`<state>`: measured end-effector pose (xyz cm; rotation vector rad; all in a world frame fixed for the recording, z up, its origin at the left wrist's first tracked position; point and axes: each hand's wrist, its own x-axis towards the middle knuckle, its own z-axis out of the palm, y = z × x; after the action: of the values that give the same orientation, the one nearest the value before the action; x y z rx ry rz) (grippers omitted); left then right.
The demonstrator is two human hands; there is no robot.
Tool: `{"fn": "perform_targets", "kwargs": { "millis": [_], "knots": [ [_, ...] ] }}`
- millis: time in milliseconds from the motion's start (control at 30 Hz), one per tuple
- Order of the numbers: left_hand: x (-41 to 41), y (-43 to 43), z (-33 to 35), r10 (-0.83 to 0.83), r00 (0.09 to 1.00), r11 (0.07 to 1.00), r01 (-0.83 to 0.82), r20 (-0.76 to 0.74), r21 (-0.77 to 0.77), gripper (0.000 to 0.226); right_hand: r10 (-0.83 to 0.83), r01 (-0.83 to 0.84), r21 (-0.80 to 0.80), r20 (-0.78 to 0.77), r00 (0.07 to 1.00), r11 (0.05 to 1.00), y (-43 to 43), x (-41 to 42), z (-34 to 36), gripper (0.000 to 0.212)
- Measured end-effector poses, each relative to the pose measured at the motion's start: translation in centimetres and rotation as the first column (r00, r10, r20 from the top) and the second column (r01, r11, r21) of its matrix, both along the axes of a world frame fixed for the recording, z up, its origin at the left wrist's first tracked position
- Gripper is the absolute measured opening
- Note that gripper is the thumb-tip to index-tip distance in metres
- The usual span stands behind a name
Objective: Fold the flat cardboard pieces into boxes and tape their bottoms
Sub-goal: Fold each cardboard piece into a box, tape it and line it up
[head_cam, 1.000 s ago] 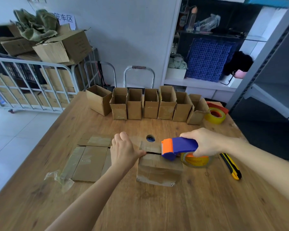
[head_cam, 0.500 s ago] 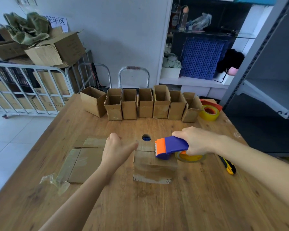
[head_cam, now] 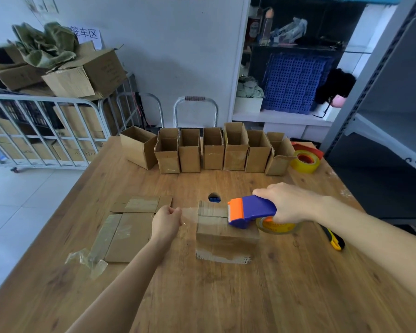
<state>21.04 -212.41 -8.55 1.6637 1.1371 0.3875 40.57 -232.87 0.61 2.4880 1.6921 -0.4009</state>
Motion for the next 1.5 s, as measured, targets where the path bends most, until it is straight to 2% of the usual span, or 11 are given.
{"fn": "perform_targets", "kwargs": {
  "millis": [267,633,733,767,867,1000,1067,1167,1267,1367,1500],
  "knots": [
    [2.0,-2.6,-3.4,-0.087,0.994,0.978,0.073,-0.064,-0.196,0.023,-0.018,0.018,0.000,-0.006,1.000,1.000,0.0,0.1,-0.2,0.051],
    [2.5,-2.1,-2.7,-0.086,0.972,0.996,0.078,-0.219,-0.045,0.034,-0.020,0.020,-0.002,-0.003,1.000,1.000,0.0,0.2,-0.2,0.046],
    [1.1,-1.6,-3.9,-0.105,0.892,0.994,0.087,-0.439,-0.061,0.090,-0.025,0.025,-0.011,-0.006,1.000,1.000,-0.3,0.2,0.0,0.044],
    [0.6,-2.0,-4.5,-0.091,0.920,0.996,0.083,-0.382,-0.037,0.088,-0.027,0.027,-0.009,-0.012,1.000,1.000,-0.4,0.2,0.0,0.044],
    [0.3,-3.6,-4.4,-0.030,1.000,0.998,0.030,0.001,-0.052,0.037,-0.033,0.033,-0.004,-0.009,0.999,0.999,-0.3,0.1,-0.1,0.045],
    [0.5,-3.6,-1.1,-0.230,0.966,0.932,0.254,0.121,-0.257,0.053,-0.063,0.063,0.012,-0.016,0.998,0.998,-0.3,0.5,-0.6,0.044],
    [0.3,-2.9,0.1,-0.410,0.910,0.899,0.415,0.069,-0.137,0.069,-0.063,0.063,0.023,-0.016,0.998,0.998,-0.5,0.5,-0.8,0.044],
    [1.9,-3.0,2.7,-0.692,0.693,0.650,0.720,-0.204,0.242,0.117,-0.071,0.072,0.024,-0.030,0.997,0.997,-0.6,0.3,-0.8,0.046],
    [4.4,-3.0,2.7,-0.665,0.473,0.325,0.880,-0.578,0.347,0.132,-0.080,0.081,0.006,-0.047,0.996,0.997,-0.6,0.2,-0.7,0.051],
    [5.0,-2.4,1.4,-0.555,0.440,0.161,0.889,-0.706,0.428,0.123,-0.077,0.077,-0.009,-0.058,0.995,0.997,-1.0,-0.1,-0.3,0.052],
    [5.2,-2.0,1.4,-0.524,0.430,0.080,0.884,-0.736,0.460,0.113,-0.062,0.065,0.018,-0.124,0.990,0.998,-1.8,-0.4,0.8,0.055]
  ]
}}
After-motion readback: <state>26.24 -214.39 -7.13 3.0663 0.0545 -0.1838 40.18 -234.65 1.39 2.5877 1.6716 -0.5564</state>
